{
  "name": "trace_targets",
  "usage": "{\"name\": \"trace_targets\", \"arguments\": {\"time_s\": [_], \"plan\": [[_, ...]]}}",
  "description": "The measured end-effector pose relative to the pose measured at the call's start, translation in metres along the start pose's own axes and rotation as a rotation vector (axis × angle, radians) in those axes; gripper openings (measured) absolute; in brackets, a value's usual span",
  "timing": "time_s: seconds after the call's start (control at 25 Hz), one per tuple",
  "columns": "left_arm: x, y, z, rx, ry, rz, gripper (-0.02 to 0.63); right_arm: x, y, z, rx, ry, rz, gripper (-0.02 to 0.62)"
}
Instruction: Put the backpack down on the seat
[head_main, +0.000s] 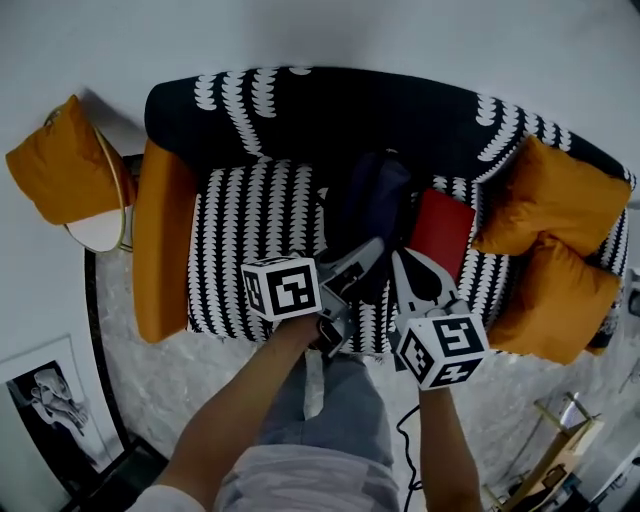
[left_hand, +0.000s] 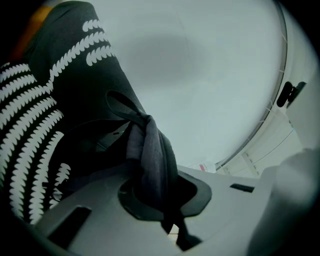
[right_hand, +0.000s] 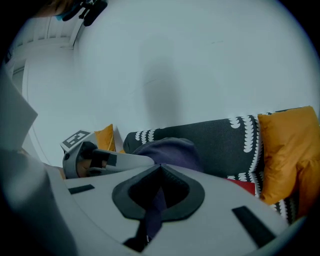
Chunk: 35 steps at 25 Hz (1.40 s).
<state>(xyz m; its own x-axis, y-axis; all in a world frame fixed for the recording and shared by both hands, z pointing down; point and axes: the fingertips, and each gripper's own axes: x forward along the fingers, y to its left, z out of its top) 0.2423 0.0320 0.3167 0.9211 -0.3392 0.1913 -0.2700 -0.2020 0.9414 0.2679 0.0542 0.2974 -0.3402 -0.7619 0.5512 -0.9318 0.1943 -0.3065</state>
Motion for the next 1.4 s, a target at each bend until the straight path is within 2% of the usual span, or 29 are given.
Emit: {"name": "trace_targets", "arguments": {"time_s": [0.28, 0.68, 1.08, 1.4], "plan": [[-0.035, 0.022, 0.015, 0.015, -0.002, 0.013, 0.017, 0.021, 0.040, -0.010, -0.003, 0.006, 0.018, 0.002], [-0.075, 0.046, 0.039, -0.033, -0.053, 0.013, 0.017, 0.048, 0.082, -0.009, -0.023, 0.025, 0.031, 0.002], [-0.114, 0.082, 0.053, -0.043, -0.063, 0.025, 0.017, 0.079, 0.116, -0.023, -0.030, 0.054, 0.045, 0.002], [-0.131, 0.123, 0.063, -0.096, -0.081, 0.042, 0.017, 0.114, 0.133, -0.042, -0.034, 0.090, 0.054, 0.002]]}}
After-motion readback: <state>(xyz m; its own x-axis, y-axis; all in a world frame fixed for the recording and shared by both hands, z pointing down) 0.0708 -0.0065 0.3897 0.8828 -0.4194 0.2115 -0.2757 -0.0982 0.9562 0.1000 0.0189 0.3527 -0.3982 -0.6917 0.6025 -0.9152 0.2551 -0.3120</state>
